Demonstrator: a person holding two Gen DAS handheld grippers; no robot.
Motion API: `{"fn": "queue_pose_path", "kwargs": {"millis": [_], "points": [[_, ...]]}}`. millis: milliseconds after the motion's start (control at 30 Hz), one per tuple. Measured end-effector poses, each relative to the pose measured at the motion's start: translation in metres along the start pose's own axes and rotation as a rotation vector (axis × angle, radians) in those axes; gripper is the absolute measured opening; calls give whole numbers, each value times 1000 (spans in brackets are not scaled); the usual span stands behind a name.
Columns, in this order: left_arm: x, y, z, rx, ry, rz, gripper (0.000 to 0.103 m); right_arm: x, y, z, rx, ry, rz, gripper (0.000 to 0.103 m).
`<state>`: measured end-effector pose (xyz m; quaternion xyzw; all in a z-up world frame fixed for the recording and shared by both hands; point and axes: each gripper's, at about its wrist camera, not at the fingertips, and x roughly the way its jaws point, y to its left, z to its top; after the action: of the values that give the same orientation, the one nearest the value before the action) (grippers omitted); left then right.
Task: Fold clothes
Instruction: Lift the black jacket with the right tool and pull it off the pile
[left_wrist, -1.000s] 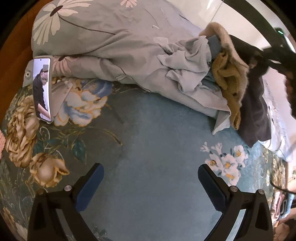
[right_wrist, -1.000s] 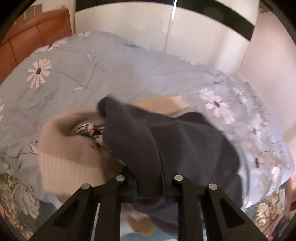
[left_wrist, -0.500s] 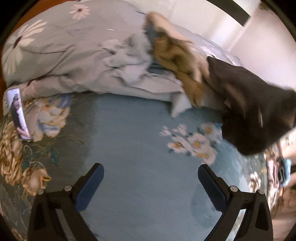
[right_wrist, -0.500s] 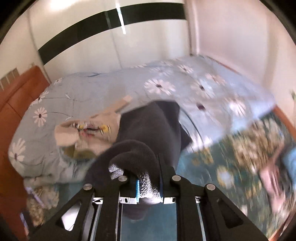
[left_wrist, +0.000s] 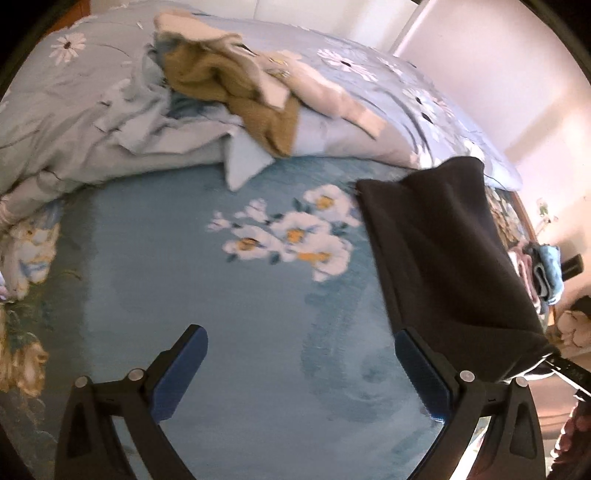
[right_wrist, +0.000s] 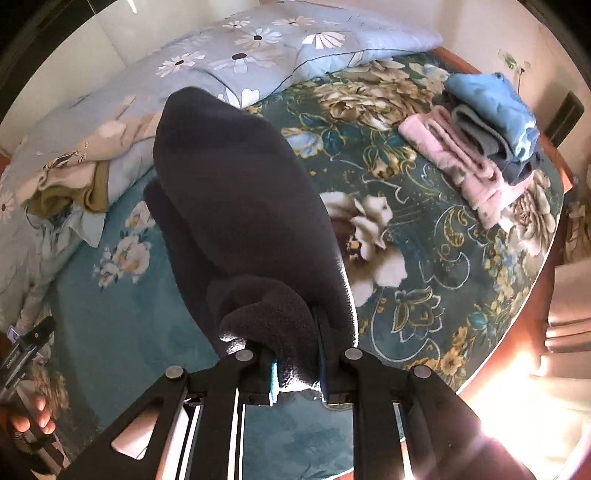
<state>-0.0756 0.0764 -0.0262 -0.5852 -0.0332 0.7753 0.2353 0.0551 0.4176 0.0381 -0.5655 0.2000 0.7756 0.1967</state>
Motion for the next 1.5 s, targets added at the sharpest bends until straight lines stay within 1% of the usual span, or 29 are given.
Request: {"fn": "queue_pose_path", "kwargs": {"millis": [100, 133, 267, 333, 367, 400, 433, 500, 533, 567, 633, 667, 700, 833, 900, 967, 1067, 1133, 1233, 1267, 1300, 1333, 1367, 1400, 1433, 1500], "points": [[2, -5, -4, -67, -1, -46, 103, -7, 1, 0, -70, -7, 16, 19], [0, -6, -4, -80, -11, -47, 103, -9, 2, -1, -94, -5, 20, 22], [-13, -10, -4, -104, -59, -25, 103, -27, 2, -7, -157, 26, 21, 27], [-19, -7, -5, -120, -95, -4, 103, -41, 2, -10, -187, 30, 18, 33], [-21, -5, -5, -128, -114, 7, 103, -50, 2, -10, -205, 20, 20, 35], [-24, -4, -6, -137, -133, 18, 103, -61, 4, -7, -225, 2, 21, 39], [-27, -2, -6, -146, -151, 28, 103, -68, 10, -2, -252, -19, 19, 46], [-32, 2, -9, -172, -185, 44, 103, -69, 27, 11, -320, -47, 26, 54], [-33, 5, -11, -192, -198, 48, 103, -63, 43, 21, -375, -69, 41, 54], [-34, 8, -14, -212, -211, 51, 103, -54, 61, 31, -426, -87, 64, 54], [-38, 13, -22, -255, -237, 28, 103, -22, 102, 53, -502, -95, 145, 54], [-40, 14, -26, -264, -248, 27, 103, -2, 120, 64, -518, -78, 200, 54], [-42, 15, -29, -270, -259, 32, 103, 20, 137, 75, -530, -59, 235, 54], [-45, 18, -47, -271, -258, 113, 103, 117, 205, 107, -554, 32, 194, 54], [-45, 24, -57, -302, -252, 136, 103, 158, 232, 117, -578, 72, 155, 54], [-45, 31, -67, -351, -240, 140, 103, 190, 249, 120, -608, 101, 105, 54], [-45, 39, -77, -402, -232, 150, 103, 222, 255, 121, -640, 132, -3, 54], [-46, 42, -81, -425, -231, 161, 103, 240, 252, 120, -627, 170, -34, 54], [-45, 43, -81, -440, -225, 171, 103, 247, 253, 113, -671, 160, -68, 54], [-45, 43, -80, -441, -224, 169, 103, 247, 253, 111, -686, 151, -79, 54], [-45, 42, -78, -438, -225, 168, 103, 248, 253, 111, -690, 148, -87, 50], [-45, 40, -75, -429, -229, 169, 103, 248, 252, 111, -691, 145, -96, 41], [-46, 38, -72, -419, -233, 169, 103, 248, 249, 113, -682, 144, -105, 35], [-46, 35, -69, -406, -231, 166, 103, 248, 245, 117, -670, 148, -105, 24], [-45, 32, -66, -394, -227, 162, 103, 248, 242, 120, -657, 153, -105, 17], [-43, 25, -60, -365, -220, 153, 103, 240, 233, 126, -636, 155, -75, 13]]}}
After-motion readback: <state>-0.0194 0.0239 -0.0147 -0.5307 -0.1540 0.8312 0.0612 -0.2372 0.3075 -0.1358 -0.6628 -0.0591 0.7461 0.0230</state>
